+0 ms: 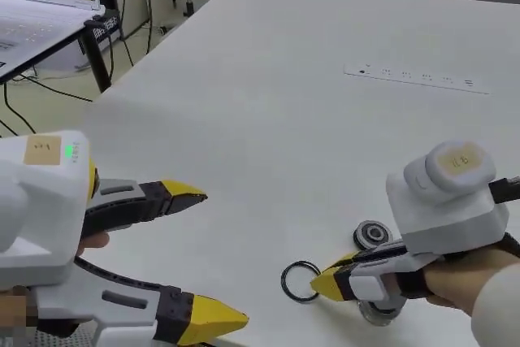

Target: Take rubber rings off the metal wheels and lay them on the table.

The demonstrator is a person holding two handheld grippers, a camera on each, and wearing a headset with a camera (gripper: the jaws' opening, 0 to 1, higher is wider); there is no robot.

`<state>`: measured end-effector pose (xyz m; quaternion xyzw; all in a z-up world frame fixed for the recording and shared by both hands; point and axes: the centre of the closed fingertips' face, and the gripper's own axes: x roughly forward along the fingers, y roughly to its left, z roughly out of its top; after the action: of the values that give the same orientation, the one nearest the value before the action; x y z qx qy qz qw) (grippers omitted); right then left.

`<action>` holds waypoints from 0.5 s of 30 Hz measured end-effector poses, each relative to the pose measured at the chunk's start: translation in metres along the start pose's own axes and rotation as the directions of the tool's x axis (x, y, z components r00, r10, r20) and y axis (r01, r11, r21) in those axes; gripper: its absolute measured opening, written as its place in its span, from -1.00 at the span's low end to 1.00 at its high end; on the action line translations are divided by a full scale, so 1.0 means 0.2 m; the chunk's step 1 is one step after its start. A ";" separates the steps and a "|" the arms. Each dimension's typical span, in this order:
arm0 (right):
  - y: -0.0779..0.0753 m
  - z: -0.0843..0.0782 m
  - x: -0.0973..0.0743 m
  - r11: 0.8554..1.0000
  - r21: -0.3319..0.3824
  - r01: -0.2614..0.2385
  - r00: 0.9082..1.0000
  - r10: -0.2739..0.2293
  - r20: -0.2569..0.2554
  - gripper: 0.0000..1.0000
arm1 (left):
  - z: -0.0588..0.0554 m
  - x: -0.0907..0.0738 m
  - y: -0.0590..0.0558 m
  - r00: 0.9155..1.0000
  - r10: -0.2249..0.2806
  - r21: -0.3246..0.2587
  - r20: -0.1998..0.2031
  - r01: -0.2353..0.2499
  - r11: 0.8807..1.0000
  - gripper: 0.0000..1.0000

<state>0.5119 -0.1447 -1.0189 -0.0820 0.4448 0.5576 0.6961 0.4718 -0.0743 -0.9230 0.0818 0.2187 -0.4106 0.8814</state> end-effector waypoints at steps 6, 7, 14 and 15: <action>0.01 0.01 0.00 1.000 -0.017 0.000 1.000 0.000 0.002 -0.74 | 0.00 0.00 0.00 1.000 0.002 0.000 0.000 -0.002 1.000 0.59; 0.01 0.01 0.00 1.000 -0.022 0.000 1.000 0.000 -0.001 -0.72 | 0.00 0.00 0.00 1.000 0.003 0.001 -0.001 -0.003 1.000 0.59; 0.03 0.01 0.00 0.996 -0.088 0.014 1.000 -0.015 -0.008 -0.69 | 0.00 0.00 0.01 1.000 0.006 0.001 -0.002 -0.006 1.000 0.59; 0.03 0.02 0.00 0.996 -0.091 0.013 1.000 -0.014 -0.008 -0.69 | 0.00 0.00 0.01 1.000 0.007 0.001 -0.002 -0.007 1.000 0.59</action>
<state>0.5090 -0.1408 -1.0147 -0.1190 0.4213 0.5721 0.6936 0.4726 -0.0735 -0.9230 0.0834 0.2188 -0.4077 0.8826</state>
